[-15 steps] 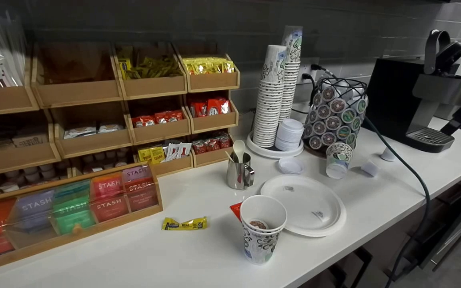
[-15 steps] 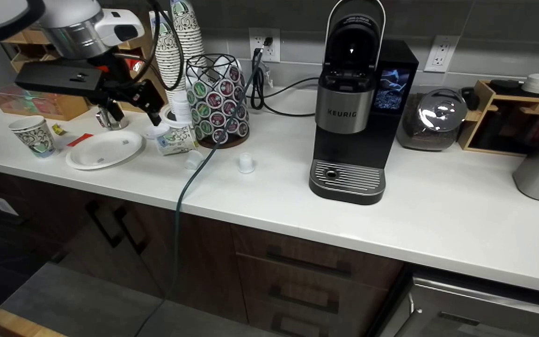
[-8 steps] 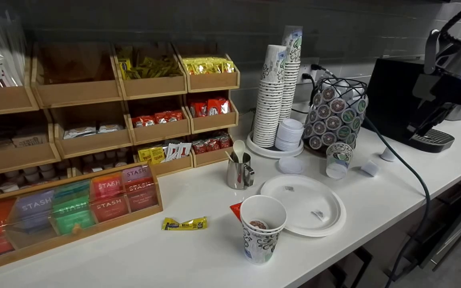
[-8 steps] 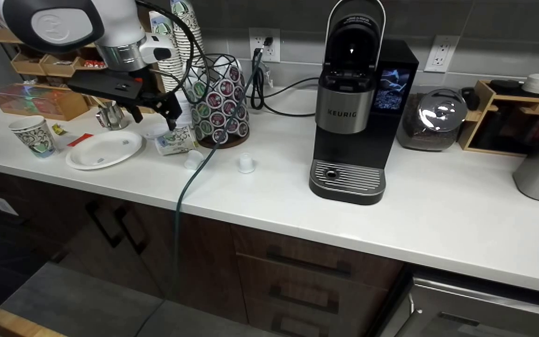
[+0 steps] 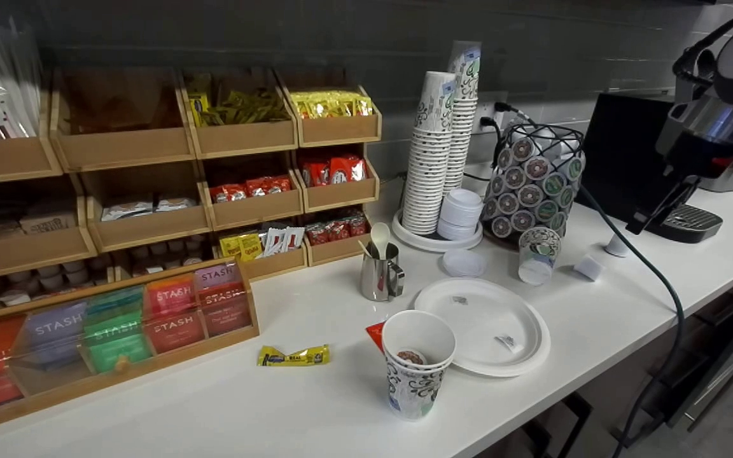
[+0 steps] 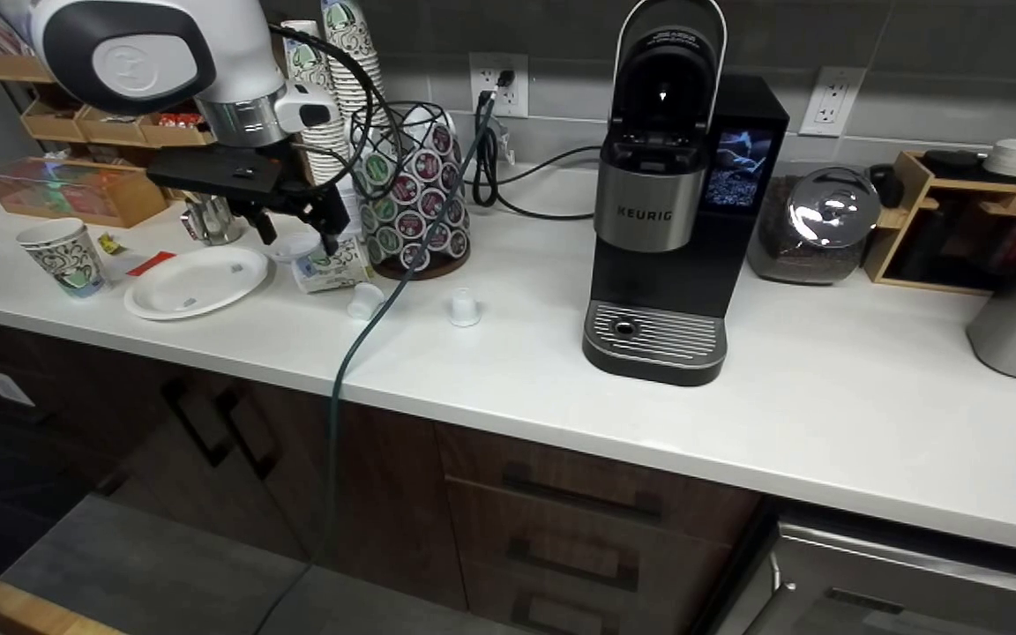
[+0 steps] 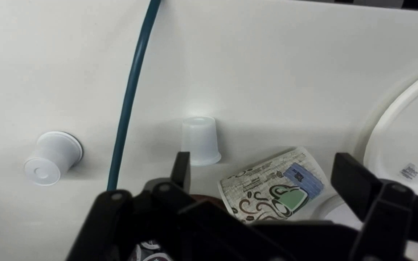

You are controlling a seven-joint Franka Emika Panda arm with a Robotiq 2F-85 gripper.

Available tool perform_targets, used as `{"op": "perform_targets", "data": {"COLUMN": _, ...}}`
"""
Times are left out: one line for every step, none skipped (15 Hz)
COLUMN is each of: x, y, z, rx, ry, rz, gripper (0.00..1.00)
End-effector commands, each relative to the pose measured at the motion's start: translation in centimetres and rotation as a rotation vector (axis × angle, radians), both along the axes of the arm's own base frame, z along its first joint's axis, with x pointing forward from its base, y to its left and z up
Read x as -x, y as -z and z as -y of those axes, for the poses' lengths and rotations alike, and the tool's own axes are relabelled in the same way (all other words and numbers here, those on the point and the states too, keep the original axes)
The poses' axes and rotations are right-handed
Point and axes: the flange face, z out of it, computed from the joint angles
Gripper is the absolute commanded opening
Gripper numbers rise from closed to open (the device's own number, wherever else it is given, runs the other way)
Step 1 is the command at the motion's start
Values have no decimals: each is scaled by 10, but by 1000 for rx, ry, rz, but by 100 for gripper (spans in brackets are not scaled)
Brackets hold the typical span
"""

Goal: Pick up the small horizontally laying white cup and put it on the white plate

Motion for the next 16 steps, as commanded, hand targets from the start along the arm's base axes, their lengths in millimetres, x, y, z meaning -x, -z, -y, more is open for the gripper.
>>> {"op": "perform_targets", "data": {"x": -31, "y": 31, "z": -7, "rx": 61, "ry": -61, "rz": 2, "gripper": 100}}
{"op": "perform_targets", "data": {"x": -39, "y": 39, "z": -7, "rx": 85, "ry": -74, "rz": 7, "gripper": 100}}
{"op": "perform_targets", "data": {"x": -46, "y": 46, "z": -6, "rx": 107, "ry": -85, "rz": 7, "gripper": 100}}
{"op": "perform_targets", "data": {"x": -51, "y": 54, "z": -5, "rx": 127, "ry": -94, "rz": 1, "gripper": 100}}
{"op": "perform_targets", "data": {"x": -56, "y": 62, "z": -2, "rx": 147, "ry": -102, "rz": -9, "gripper": 100}}
{"op": "perform_targets", "data": {"x": -60, "y": 69, "z": 0, "rx": 163, "ry": -108, "rz": -22, "gripper": 100}}
{"op": "perform_targets", "data": {"x": -64, "y": 76, "z": 2, "rx": 170, "ry": -112, "rz": -34, "gripper": 100}}
{"op": "perform_targets", "data": {"x": -67, "y": 82, "z": 3, "rx": 169, "ry": -118, "rz": -40, "gripper": 100}}
{"op": "perform_targets", "data": {"x": -70, "y": 87, "z": 4, "rx": 174, "ry": -118, "rz": -46, "gripper": 100}}
{"op": "perform_targets", "data": {"x": -74, "y": 92, "z": 4, "rx": 171, "ry": -123, "rz": -46, "gripper": 100}}
{"op": "perform_targets", "data": {"x": -77, "y": 97, "z": 5, "rx": 173, "ry": -125, "rz": -48, "gripper": 100}}
{"op": "perform_targets", "data": {"x": -80, "y": 100, "z": 4, "rx": 172, "ry": -128, "rz": -48, "gripper": 100}}
{"op": "perform_targets", "data": {"x": -84, "y": 102, "z": 2, "rx": 170, "ry": -130, "rz": -47, "gripper": 100}}
{"op": "perform_targets", "data": {"x": -87, "y": 104, "z": 2, "rx": 174, "ry": -130, "rz": -48, "gripper": 100}}
{"op": "perform_targets", "data": {"x": -89, "y": 106, "z": 1, "rx": 173, "ry": -131, "rz": -56, "gripper": 100}}
{"op": "perform_targets", "data": {"x": -92, "y": 108, "z": 0, "rx": 173, "ry": -133, "rz": -62, "gripper": 100}}
